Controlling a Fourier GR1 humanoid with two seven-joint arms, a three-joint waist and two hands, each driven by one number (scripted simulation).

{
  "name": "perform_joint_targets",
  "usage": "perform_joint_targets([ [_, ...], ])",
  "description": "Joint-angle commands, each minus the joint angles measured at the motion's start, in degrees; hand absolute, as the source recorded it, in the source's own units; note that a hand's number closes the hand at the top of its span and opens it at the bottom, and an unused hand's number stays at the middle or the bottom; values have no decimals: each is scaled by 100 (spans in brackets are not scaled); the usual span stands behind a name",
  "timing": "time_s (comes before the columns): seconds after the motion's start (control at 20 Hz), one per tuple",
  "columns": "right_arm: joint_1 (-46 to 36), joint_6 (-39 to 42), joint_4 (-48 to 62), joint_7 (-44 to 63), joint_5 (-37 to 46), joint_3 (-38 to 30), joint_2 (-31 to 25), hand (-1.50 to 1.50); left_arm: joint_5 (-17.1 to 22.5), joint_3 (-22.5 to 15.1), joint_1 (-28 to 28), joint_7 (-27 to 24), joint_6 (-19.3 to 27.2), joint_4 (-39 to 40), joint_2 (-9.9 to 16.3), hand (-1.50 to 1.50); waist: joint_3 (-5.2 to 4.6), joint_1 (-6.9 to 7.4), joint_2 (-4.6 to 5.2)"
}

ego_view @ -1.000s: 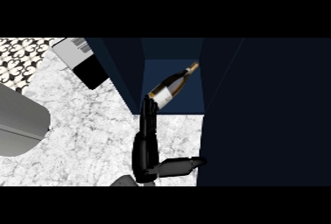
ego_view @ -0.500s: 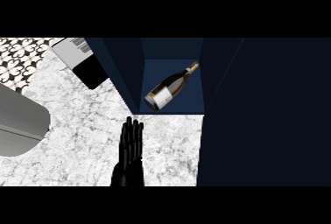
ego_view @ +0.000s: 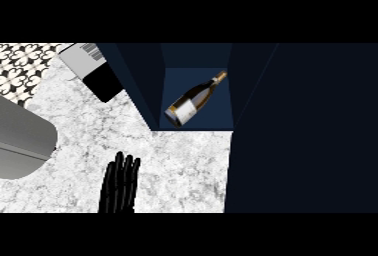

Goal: Pick up the wine, place it into the cabinet and close the cabinet

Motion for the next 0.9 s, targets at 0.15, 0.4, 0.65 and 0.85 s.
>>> perform_joint_targets([
  [0.15, 661, 246, -762, 52, -439, 525, 134, 150, 412, 662, 684, -264, -938, -573, 929, -150, -6, -5, 1],
  [0.4, 833, 67, -737, 745, -1068, 918, 259, 150, 478, 979, 928, -158, -905, -956, 1296, -150, -5, -2, -7],
  [0.65, 1376, 189, -956, 705, -832, 1590, 337, 150, 807, 1630, 1395, -323, -1148, -1338, 1612, -150, -1, 1, -24],
  [0.85, 919, 437, -1158, 743, -620, 2095, 165, 150, 1311, 2200, 1501, -369, -1673, -1204, 1735, -150, -11, 6, -21],
])
